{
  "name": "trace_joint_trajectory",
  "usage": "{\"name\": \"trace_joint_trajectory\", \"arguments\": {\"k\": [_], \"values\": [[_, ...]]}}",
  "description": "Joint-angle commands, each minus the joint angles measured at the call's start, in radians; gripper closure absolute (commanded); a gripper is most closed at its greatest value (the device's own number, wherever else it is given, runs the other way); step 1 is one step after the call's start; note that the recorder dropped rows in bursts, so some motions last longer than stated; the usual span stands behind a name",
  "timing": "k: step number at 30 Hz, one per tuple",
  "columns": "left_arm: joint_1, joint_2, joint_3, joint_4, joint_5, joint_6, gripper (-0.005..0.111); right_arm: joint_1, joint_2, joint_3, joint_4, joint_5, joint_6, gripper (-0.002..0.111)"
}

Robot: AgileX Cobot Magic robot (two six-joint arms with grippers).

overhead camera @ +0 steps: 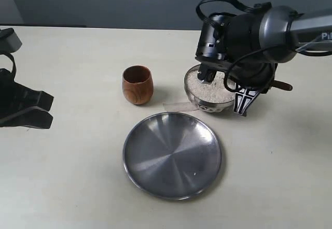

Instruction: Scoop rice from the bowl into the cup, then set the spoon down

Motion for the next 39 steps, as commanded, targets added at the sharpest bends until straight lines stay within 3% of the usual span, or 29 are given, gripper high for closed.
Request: {"name": "trace_joint_trajectory", "arguments": {"k": [1, 20, 39], "values": [[-0.004, 0.000, 0.007, 0.002, -0.002, 0.003, 0.106, -0.005, -0.011, -0.006, -0.030, 0.016, 0.005, 0.109], [-0.004, 0.000, 0.007, 0.002, 0.007, 0.003, 0.106, -0.006, -0.015, -0.006, 0.230, -0.134, 0.028, 0.109], [-0.004, 0.000, 0.007, 0.011, 0.003, 0.003, 0.106, -0.091, -0.069, -0.006, 0.397, -0.229, 0.083, 0.109]]}}
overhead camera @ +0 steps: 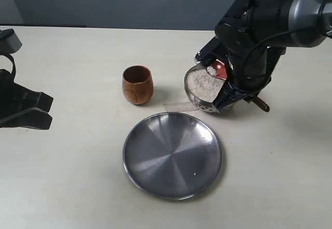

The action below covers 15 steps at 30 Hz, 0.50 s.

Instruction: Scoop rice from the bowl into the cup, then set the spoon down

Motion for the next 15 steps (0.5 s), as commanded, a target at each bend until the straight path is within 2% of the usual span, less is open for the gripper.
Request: {"name": "trace_joint_trajectory", "arguments": {"k": [1, 7, 15], "values": [[-0.004, 0.000, 0.007, 0.003, -0.001, 0.003, 0.106, -0.006, -0.012, -0.006, 0.044, -0.035, -0.005, 0.109], [-0.004, 0.000, 0.007, 0.003, -0.001, 0.003, 0.106, -0.006, -0.012, -0.027, 0.061, -0.036, -0.026, 0.109], [-0.004, 0.000, 0.007, 0.003, -0.003, 0.003, 0.106, 0.041, -0.005, -0.203, 0.062, 0.057, -0.091, 0.109]]}}
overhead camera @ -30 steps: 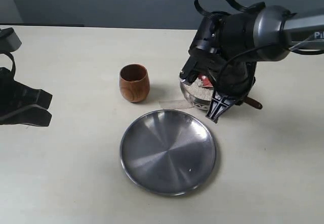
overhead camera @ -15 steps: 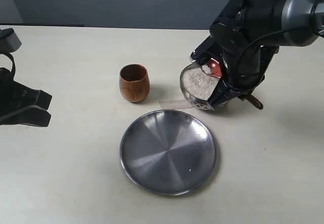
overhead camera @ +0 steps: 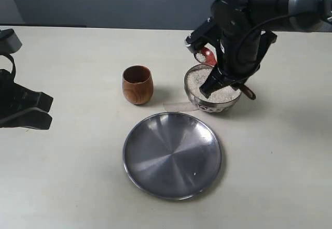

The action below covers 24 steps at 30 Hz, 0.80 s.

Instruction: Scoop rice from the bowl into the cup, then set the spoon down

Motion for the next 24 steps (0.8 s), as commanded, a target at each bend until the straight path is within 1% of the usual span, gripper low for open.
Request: {"name": "trace_joint_trajectory", "arguments": {"k": [1, 7, 14, 24], "values": [[-0.004, 0.000, 0.007, 0.003, -0.003, 0.003, 0.106, 0.034, 0.003, -0.110, -0.006, 0.052, -0.045, 0.109], [-0.004, 0.000, 0.007, 0.003, -0.003, 0.003, 0.106, 0.068, 0.076, -0.231, -0.007, 0.161, -0.095, 0.109], [-0.004, 0.000, 0.007, 0.003, -0.003, 0.003, 0.106, 0.117, 0.132, -0.295, 0.019, 0.163, -0.095, 0.109], [-0.004, 0.000, 0.007, 0.003, -0.005, 0.003, 0.106, 0.161, 0.190, -0.360, 0.027, 0.182, -0.088, 0.109]]}}
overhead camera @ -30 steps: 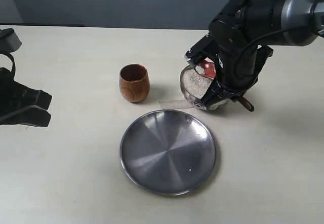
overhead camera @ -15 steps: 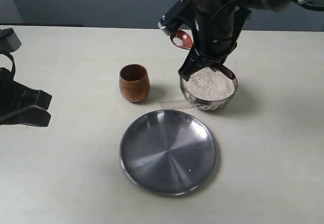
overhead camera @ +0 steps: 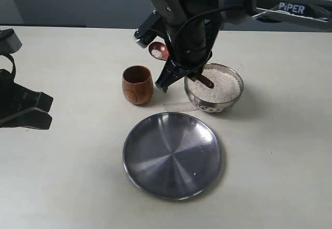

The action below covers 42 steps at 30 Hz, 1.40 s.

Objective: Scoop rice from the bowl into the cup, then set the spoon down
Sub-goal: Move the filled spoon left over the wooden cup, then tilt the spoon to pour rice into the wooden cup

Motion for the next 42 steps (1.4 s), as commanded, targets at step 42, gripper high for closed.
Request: {"name": "trace_joint_trajectory", "arguments": {"k": [42], "values": [[-0.004, 0.000, 0.007, 0.002, -0.009, 0.003, 0.106, 0.150, 0.165, -0.115, -0.307, 0.037, 0.119, 0.109]]}}
